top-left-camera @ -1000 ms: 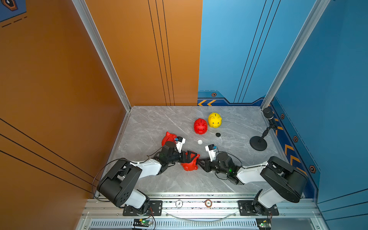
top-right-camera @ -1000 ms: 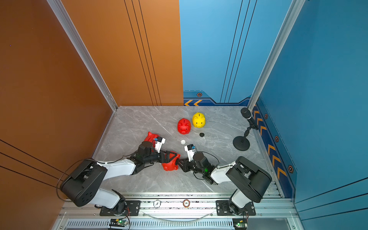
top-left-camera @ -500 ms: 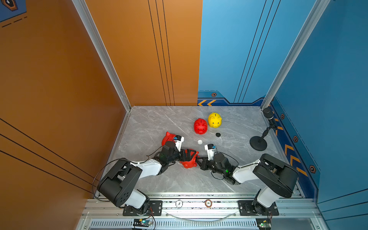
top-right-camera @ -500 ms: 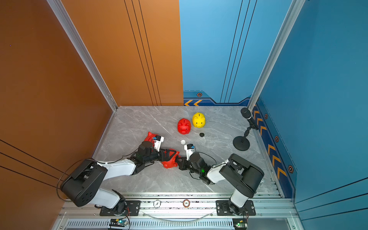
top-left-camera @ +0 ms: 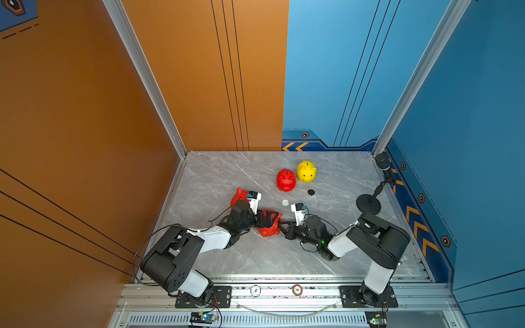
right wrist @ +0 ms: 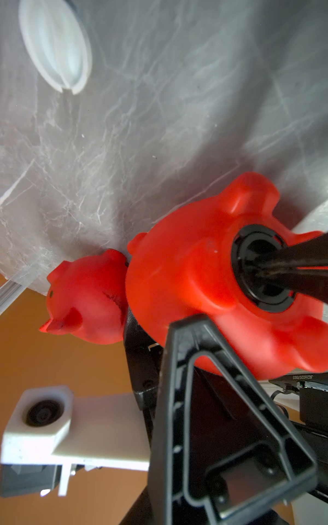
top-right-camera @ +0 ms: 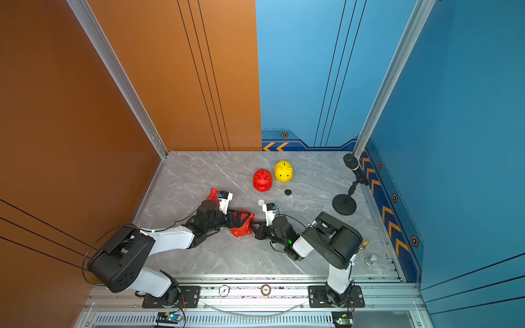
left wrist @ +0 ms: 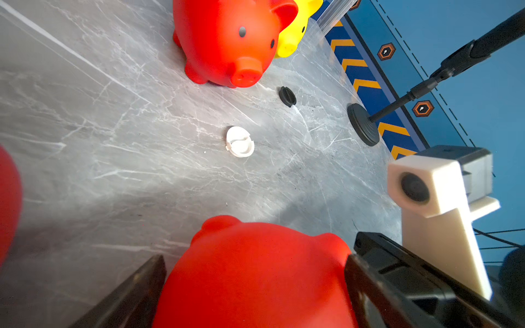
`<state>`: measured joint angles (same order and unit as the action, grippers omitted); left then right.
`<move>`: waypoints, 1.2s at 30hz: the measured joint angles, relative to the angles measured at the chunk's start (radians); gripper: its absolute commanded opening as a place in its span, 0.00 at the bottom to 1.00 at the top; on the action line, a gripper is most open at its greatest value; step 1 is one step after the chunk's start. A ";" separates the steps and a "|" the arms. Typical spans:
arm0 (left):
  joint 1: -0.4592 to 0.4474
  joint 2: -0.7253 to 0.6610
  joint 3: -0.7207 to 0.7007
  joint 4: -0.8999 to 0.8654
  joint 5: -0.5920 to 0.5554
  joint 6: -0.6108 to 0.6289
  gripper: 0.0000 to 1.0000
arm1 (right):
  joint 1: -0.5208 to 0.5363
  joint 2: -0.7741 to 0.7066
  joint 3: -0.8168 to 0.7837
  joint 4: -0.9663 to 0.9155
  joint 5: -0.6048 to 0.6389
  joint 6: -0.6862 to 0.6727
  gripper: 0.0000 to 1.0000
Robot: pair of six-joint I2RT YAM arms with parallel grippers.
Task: Open piggy banks
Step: Open the lid on the piggy bank.
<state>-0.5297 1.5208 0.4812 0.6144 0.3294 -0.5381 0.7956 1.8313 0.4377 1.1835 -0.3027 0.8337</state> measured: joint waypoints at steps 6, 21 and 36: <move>0.000 0.003 0.000 0.000 0.002 0.002 0.97 | -0.005 -0.010 0.000 -0.020 -0.011 -0.088 0.00; 0.000 0.024 0.017 -0.037 0.176 0.024 0.96 | 0.172 -0.300 0.001 -0.505 0.322 -0.666 0.00; 0.000 0.043 0.010 -0.035 0.295 0.018 0.95 | 0.504 -0.233 0.013 -0.521 0.988 -1.034 0.00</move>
<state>-0.5293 1.5639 0.4911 0.5793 0.6247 -0.5198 1.2999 1.5978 0.4507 0.6624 0.6849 -0.2001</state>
